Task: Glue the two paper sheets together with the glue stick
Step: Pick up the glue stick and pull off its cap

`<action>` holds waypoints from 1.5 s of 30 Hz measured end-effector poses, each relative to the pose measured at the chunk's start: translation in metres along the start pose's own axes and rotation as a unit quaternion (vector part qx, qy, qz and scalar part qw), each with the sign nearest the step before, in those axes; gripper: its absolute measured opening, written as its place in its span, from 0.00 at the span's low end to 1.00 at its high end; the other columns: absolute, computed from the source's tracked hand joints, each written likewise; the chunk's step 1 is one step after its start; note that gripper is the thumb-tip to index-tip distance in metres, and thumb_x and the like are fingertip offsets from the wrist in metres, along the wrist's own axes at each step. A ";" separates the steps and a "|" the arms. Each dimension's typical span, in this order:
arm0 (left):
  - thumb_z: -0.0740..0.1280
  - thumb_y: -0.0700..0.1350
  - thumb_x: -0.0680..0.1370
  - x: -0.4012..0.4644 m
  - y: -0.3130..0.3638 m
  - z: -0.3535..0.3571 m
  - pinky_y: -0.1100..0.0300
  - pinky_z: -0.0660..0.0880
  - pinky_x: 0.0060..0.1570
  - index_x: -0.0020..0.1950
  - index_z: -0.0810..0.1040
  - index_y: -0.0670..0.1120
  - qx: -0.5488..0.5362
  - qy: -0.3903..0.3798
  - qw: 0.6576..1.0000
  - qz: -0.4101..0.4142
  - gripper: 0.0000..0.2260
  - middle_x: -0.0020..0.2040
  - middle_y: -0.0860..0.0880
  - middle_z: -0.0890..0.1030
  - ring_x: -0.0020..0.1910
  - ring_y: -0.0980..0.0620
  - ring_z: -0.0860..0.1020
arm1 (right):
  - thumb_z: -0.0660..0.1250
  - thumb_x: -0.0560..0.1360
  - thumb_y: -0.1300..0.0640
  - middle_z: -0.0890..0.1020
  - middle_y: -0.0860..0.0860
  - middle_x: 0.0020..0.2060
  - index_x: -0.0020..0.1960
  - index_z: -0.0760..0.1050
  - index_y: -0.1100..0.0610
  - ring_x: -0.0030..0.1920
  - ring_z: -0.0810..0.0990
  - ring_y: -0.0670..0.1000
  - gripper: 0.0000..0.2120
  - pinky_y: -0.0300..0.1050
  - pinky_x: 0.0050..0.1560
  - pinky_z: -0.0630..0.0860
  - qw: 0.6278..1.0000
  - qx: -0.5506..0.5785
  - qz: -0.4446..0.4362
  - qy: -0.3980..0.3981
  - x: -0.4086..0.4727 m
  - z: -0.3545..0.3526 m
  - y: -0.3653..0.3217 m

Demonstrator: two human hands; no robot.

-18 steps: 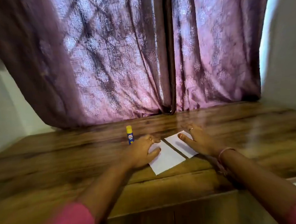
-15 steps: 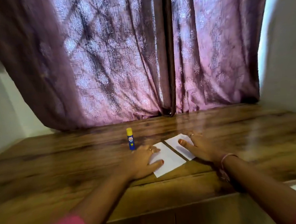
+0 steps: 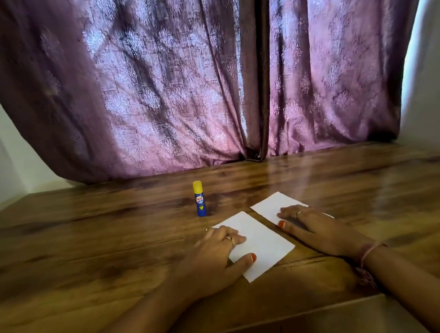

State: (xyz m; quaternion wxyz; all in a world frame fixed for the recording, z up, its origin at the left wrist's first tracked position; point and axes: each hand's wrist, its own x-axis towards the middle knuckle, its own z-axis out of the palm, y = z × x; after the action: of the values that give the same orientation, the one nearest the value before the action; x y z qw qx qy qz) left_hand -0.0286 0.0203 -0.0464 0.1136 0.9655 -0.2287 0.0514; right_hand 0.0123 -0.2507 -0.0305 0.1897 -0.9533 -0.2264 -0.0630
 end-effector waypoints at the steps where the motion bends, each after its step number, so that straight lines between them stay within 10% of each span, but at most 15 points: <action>1: 0.49 0.71 0.74 0.001 0.002 -0.002 0.60 0.57 0.63 0.71 0.63 0.60 -0.004 0.009 1.000 -0.002 0.29 0.72 0.60 0.62 0.69 0.59 0.58 | 0.48 0.72 0.31 0.69 0.43 0.71 0.70 0.67 0.44 0.69 0.66 0.43 0.32 0.43 0.68 0.62 1.000 0.005 0.000 0.002 0.001 0.000 0.000; 11: 0.67 0.49 0.74 0.052 -0.039 -0.080 0.56 0.70 0.56 0.58 0.74 0.44 -0.153 0.425 0.892 -0.023 0.15 0.55 0.46 0.71 0.55 0.48 0.72 | 0.49 0.74 0.29 0.73 0.37 0.61 0.65 0.71 0.41 0.57 0.72 0.36 0.28 0.29 0.52 0.63 0.994 0.092 -0.023 0.049 0.017 -0.002 -0.002; 18: 0.67 0.41 0.77 0.072 -0.100 -0.053 0.62 0.72 0.59 0.58 0.73 0.47 -0.537 0.393 0.737 -0.117 0.10 0.53 0.50 0.78 0.53 0.56 0.76 | 0.54 0.77 0.38 0.77 0.42 0.57 0.65 0.72 0.50 0.55 0.76 0.42 0.24 0.35 0.56 0.70 0.988 0.124 -0.085 -0.034 0.070 -0.021 -0.036; 23: 0.68 0.40 0.75 0.065 -0.114 -0.039 0.63 0.77 0.45 0.61 0.74 0.49 -0.600 0.255 0.749 -0.115 0.15 0.53 0.53 0.82 0.49 0.56 0.81 | 0.65 0.76 0.48 0.82 0.43 0.49 0.56 0.78 0.50 0.49 0.79 0.40 0.11 0.33 0.52 0.73 0.977 0.198 -0.061 -0.051 0.107 -0.036 -0.048; 27: 0.74 0.37 0.70 0.071 -0.106 -0.026 0.62 0.76 0.52 0.56 0.77 0.46 -0.487 0.138 0.858 -0.081 0.16 0.54 0.48 0.82 0.53 0.53 0.80 | 0.66 0.77 0.56 0.83 0.48 0.49 0.52 0.80 0.49 0.45 0.81 0.39 0.06 0.30 0.46 0.75 0.932 0.355 -0.044 0.058 0.113 -0.017 -0.046; 35: 0.75 0.40 0.69 0.075 -0.090 -0.029 0.64 0.78 0.45 0.51 0.80 0.47 -0.460 0.190 0.865 -0.061 0.12 0.49 0.45 0.84 0.44 0.55 0.82 | 0.67 0.76 0.57 0.82 0.44 0.46 0.59 0.76 0.56 0.46 0.82 0.41 0.12 0.33 0.46 0.77 0.934 0.347 -0.050 0.070 0.105 -0.006 -0.051; 39: 0.78 0.47 0.66 0.075 -0.068 -0.033 0.48 0.78 0.48 0.51 0.83 0.50 -0.448 0.200 0.871 -0.031 0.15 0.48 0.44 0.84 0.45 0.46 0.80 | 0.69 0.74 0.54 0.84 0.51 0.49 0.60 0.76 0.58 0.49 0.83 0.45 0.16 0.40 0.48 0.80 0.914 0.392 -0.072 0.081 0.100 -0.009 -0.070; 45: 0.79 0.52 0.60 0.077 -0.050 -0.030 0.60 0.79 0.40 0.49 0.80 0.53 -0.425 0.196 0.883 -0.020 0.20 0.42 0.53 0.84 0.40 0.54 0.82 | 0.71 0.72 0.55 0.85 0.57 0.43 0.51 0.80 0.60 0.46 0.84 0.58 0.11 0.52 0.47 0.81 0.917 0.377 -0.065 0.114 0.094 -0.011 -0.082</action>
State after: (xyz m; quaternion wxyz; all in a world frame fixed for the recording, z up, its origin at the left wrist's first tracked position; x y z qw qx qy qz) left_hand 0.0612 0.0384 -0.0152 0.5567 0.7992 -0.1822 0.1348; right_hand 0.0583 -0.1492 0.0265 0.5552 -0.7805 -0.2717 -0.0932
